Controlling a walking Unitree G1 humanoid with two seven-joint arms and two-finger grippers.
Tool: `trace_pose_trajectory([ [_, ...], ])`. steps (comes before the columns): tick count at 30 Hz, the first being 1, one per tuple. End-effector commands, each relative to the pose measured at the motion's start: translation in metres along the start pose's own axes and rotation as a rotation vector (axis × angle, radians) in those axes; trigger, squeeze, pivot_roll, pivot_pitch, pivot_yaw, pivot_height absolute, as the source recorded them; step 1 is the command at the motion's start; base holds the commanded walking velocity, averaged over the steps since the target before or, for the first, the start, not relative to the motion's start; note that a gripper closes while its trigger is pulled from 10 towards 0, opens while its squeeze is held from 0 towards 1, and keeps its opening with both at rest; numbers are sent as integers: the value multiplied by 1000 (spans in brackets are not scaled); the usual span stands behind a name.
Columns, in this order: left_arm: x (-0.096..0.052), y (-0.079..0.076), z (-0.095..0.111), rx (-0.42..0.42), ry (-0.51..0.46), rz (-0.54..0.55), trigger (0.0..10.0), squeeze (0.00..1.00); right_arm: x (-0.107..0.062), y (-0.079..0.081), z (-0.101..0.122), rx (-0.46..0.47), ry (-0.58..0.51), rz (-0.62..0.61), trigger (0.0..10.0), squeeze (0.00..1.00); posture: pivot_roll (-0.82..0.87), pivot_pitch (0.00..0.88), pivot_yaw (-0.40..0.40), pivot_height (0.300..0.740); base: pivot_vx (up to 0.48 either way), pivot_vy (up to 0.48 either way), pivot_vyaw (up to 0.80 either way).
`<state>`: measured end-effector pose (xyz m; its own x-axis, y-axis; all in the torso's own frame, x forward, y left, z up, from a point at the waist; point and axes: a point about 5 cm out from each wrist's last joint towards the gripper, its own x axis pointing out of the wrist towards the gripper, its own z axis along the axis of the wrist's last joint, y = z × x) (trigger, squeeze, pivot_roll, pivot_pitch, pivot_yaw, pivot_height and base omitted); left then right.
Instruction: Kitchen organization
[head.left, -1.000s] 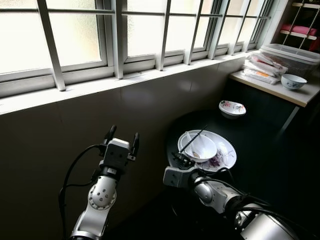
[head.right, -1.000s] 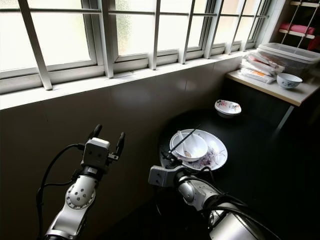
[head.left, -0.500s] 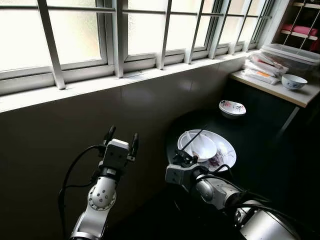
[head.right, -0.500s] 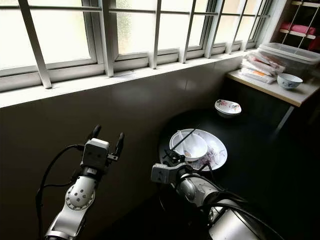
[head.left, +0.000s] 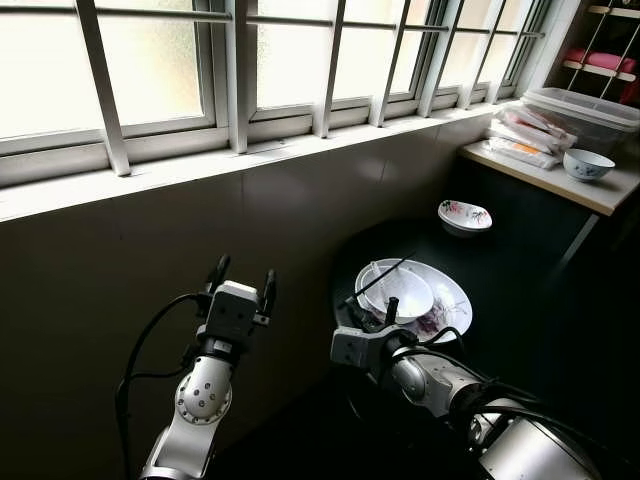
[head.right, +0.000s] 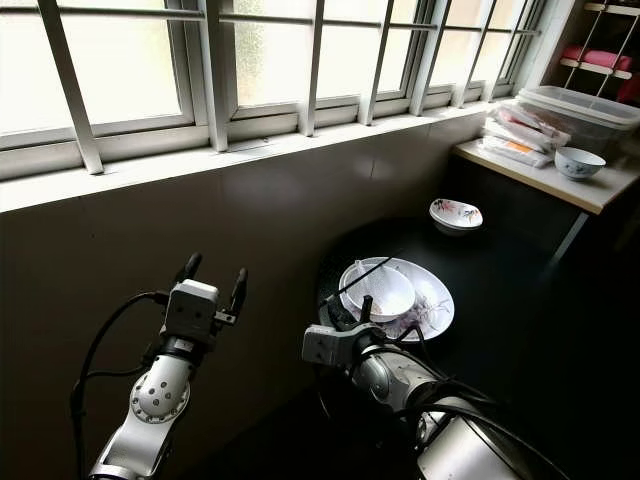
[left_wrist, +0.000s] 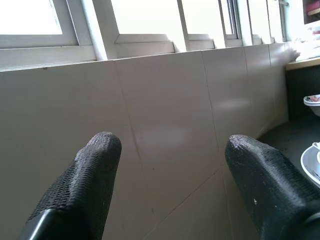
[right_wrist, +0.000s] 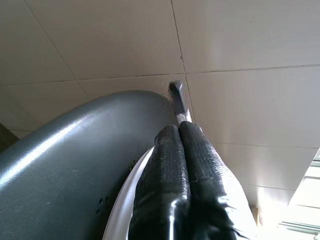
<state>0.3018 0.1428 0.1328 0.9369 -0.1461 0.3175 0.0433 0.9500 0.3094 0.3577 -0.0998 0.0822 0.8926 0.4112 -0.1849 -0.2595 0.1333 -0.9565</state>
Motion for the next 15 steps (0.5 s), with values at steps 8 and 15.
trace_pose_trajectory([
  [8, -1, -5, 2, -1, -4, -13, 10000, 0, 1, -10, -7, -37, 52, -72, 0, 0, 194, 0, -127, 740, 0, 0, 0],
  [15, -2, -6, 1, -2, 0, -17, 10000, 0, 2, -16, -7, -3, 81, -177, 0, 0, 185, 0, -121, 740, 0, 0, 0],
])
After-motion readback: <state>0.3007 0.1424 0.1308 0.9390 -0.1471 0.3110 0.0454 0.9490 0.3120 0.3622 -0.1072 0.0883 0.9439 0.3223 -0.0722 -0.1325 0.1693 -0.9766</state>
